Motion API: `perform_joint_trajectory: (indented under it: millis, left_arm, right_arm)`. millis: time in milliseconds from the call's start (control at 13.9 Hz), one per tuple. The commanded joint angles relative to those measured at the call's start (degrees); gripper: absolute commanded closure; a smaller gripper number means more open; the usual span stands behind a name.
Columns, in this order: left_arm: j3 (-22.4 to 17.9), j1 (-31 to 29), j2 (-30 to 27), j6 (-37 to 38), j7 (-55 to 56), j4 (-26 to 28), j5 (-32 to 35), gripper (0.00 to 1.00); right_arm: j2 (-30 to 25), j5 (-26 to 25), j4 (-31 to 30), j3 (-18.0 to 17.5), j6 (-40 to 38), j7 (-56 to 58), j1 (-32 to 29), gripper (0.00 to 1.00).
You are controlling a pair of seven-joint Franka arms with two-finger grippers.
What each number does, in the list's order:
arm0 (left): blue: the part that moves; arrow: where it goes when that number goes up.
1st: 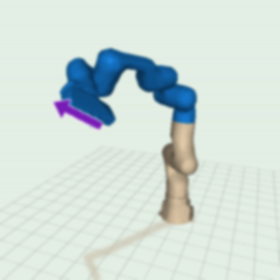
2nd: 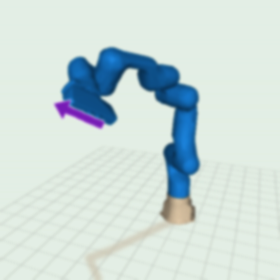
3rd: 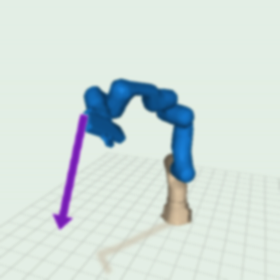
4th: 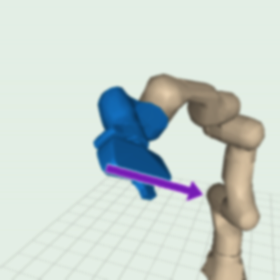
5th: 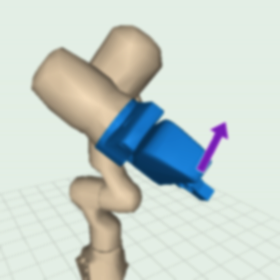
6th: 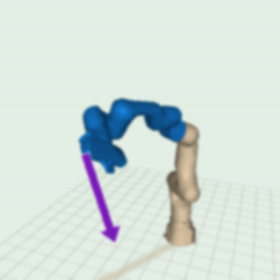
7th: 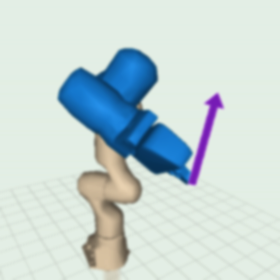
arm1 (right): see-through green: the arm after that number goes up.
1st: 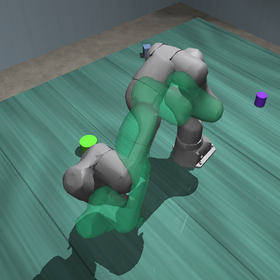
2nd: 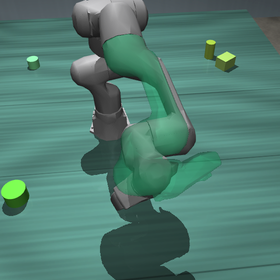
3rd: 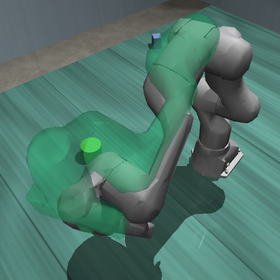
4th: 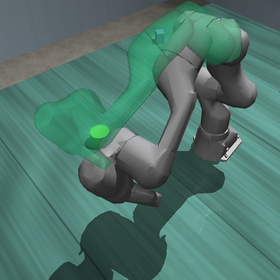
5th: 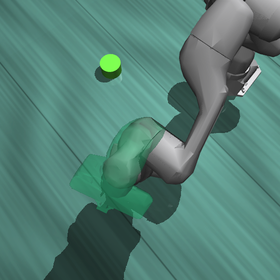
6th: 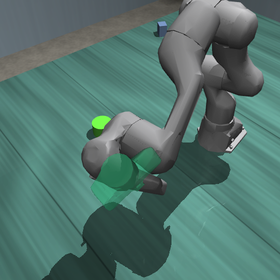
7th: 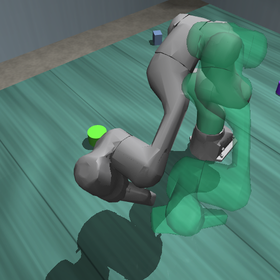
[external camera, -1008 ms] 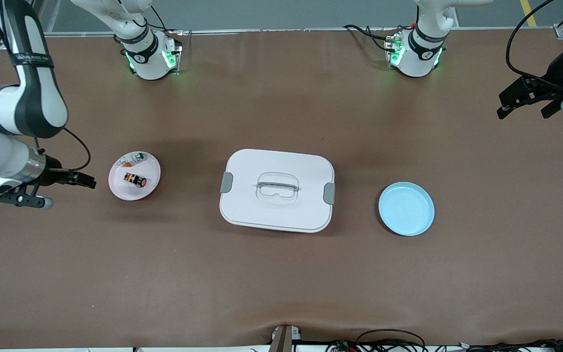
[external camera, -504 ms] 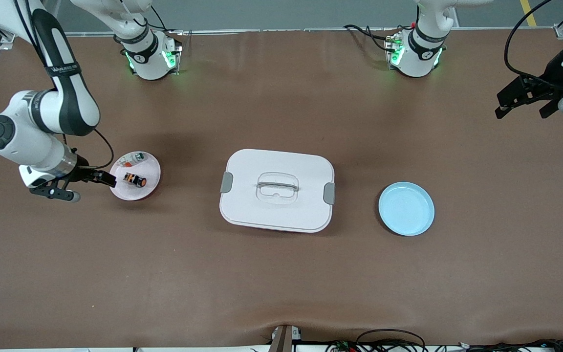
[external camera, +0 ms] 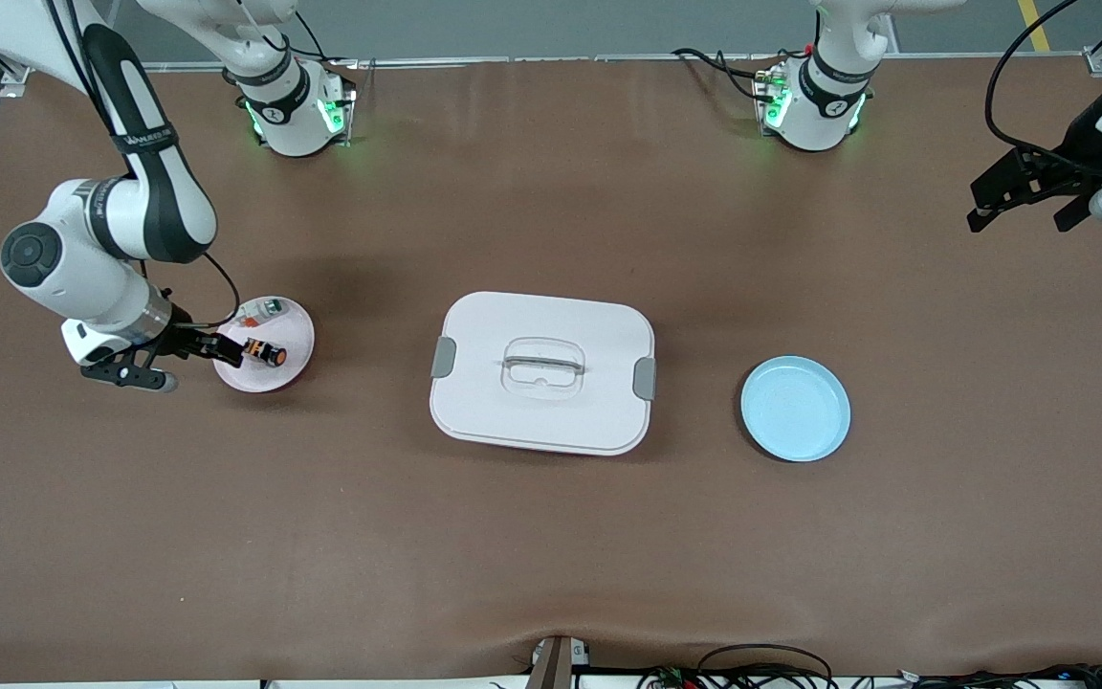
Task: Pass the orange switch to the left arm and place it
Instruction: 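Move the right gripper over the white plate toward the orange switch, then lower the right gripper and close it on the orange switch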
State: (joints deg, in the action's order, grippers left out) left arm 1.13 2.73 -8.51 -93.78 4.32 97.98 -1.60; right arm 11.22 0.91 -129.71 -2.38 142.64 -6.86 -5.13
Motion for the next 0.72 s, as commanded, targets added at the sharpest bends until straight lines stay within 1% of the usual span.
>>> perform_joint_trajectory:
  millis: [0, 216, 432, 648]
  left_arm:
    - [0.36, -0.09, 0.42, 0.97, -0.54, -1.21, 0.64, 0.0]
    - [0.36, -0.09, 0.42, 0.97, -0.63, -1.21, 0.64, 0.0]
    - [0.45, -0.09, 0.42, 0.97, -0.63, -1.21, 0.64, 0.0]
    - [0.36, -0.18, 0.77, 0.97, -0.81, -1.21, 0.64, 0.0]
  right_arm:
    - [1.34, 0.24, -2.47, 0.01, 4.14, -2.27, 0.47, 0.0]
    - [2.22, 0.24, -2.65, 0.1, 4.23, -7.28, 1.78, 0.0]
    - [3.1, 0.24, -2.91, 0.01, 5.01, -7.64, 1.97, 0.0]
    - [4.24, 0.24, -3.97, 0.1, 7.56, -7.64, 1.88, 0.0]
